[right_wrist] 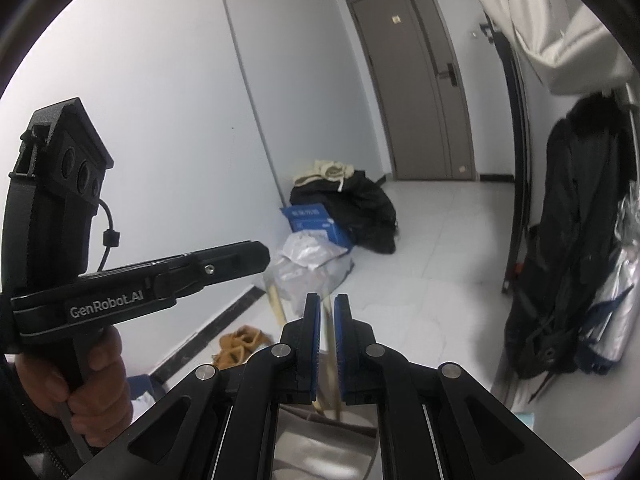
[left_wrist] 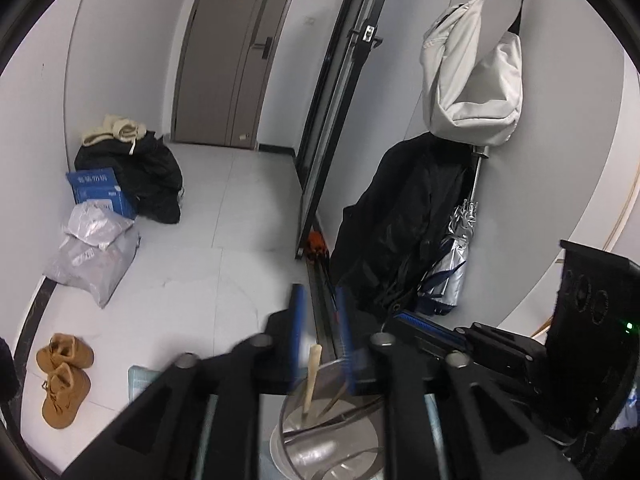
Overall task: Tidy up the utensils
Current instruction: 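Lower the chopstick into the holder and open the right gripper, then move the right gripper back to the chopsticks and pinch another one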
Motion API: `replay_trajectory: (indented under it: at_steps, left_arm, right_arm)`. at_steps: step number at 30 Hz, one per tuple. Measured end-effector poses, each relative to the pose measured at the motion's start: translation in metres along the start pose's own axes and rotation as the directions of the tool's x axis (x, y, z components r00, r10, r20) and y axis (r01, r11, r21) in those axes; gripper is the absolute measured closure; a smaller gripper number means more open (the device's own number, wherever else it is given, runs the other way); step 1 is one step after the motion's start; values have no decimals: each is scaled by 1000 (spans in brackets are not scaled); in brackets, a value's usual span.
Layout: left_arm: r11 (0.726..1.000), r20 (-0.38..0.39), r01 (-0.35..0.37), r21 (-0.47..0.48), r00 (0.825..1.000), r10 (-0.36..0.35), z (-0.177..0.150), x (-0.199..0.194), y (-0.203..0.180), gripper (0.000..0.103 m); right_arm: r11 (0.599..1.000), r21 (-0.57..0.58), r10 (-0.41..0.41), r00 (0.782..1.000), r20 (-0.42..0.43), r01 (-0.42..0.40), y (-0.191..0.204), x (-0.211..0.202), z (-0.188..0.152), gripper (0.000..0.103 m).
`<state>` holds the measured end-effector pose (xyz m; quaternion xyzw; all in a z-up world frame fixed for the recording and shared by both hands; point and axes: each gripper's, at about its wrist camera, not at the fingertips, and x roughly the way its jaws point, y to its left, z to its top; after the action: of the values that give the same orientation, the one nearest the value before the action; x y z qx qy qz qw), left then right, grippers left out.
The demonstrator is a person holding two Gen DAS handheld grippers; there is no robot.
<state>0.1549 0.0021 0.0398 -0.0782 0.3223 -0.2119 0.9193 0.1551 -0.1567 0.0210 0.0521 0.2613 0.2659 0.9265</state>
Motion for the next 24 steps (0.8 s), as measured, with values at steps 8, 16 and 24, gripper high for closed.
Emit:
replay_trajectory:
  at_steps: [8,16,24]
  left_arm:
    - [994,9,-85,-61,996,86,9,-3,16,46]
    - [972,-70,-204,-120,978,197,-19,-20,15,37]
    - [964,-10,-248,-101,969,248,-58,-60,-4,28]
  right_arm:
    - [999,51,-5,1000,-5,5,-12,-5,9,62]
    - [994,63,-96,995,36,94,-1,-49,15,35]
    - [988,44,-151,983,103,147,31,-93,-26,30]
